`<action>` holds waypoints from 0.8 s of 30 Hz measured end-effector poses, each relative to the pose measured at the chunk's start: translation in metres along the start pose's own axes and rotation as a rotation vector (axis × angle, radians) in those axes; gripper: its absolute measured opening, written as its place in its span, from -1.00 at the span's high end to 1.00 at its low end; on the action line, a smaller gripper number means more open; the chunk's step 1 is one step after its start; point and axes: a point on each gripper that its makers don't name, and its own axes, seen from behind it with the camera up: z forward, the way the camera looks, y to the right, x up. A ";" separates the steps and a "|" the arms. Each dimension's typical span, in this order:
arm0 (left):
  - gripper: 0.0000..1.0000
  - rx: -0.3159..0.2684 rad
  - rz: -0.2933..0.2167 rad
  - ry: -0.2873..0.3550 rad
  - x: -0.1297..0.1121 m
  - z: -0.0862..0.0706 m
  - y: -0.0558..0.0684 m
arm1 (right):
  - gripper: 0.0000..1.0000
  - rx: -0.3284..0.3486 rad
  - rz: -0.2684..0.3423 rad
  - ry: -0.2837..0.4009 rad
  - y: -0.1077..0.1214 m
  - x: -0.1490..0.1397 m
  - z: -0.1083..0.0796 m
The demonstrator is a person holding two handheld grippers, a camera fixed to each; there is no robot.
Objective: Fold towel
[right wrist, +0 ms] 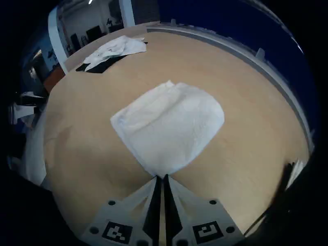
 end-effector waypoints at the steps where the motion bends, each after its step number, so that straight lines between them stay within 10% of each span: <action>1: -0.75 0.000 0.000 0.000 0.000 0.000 0.000 | 0.92 -0.002 -0.001 0.002 0.001 0.001 -0.001; 24: -0.75 -0.038 0.023 0.059 0.041 0.003 0.010 | 0.93 -0.050 -0.114 0.221 0.002 0.131 -0.098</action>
